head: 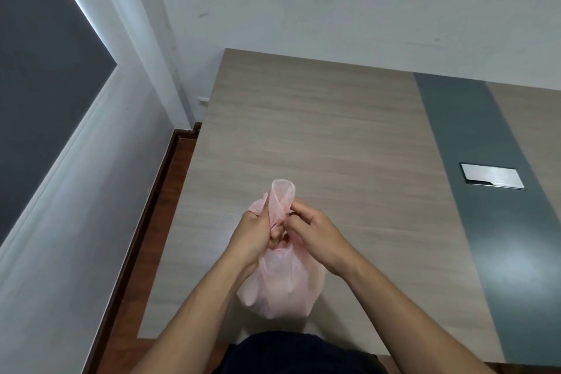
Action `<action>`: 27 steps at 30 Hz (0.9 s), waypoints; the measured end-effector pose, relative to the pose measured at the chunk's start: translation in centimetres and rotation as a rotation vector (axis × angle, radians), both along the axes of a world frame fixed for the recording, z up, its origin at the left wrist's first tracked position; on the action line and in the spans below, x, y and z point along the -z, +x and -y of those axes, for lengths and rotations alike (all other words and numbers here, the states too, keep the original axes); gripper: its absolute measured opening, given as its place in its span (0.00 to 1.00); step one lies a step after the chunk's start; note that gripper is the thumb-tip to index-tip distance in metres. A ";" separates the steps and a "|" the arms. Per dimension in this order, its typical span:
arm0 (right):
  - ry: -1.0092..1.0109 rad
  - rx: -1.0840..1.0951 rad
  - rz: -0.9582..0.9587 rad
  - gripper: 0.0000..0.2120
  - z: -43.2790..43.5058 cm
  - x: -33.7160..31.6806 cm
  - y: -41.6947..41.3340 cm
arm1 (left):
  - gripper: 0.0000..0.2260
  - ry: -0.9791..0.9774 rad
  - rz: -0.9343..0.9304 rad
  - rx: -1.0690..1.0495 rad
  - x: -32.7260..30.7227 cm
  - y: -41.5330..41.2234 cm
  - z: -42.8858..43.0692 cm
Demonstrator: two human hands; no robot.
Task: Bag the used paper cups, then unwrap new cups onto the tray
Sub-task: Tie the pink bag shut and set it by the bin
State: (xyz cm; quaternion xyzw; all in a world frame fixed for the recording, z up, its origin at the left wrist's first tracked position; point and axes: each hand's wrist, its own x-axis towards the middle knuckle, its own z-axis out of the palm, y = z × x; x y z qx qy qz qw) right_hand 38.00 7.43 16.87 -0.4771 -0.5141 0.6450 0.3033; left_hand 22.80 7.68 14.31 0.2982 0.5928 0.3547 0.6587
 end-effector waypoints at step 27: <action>-0.167 0.178 0.270 0.12 -1.8 4.0 1.3 | 0.23 0.796 -0.705 0.294 3.0 -0.2 0.6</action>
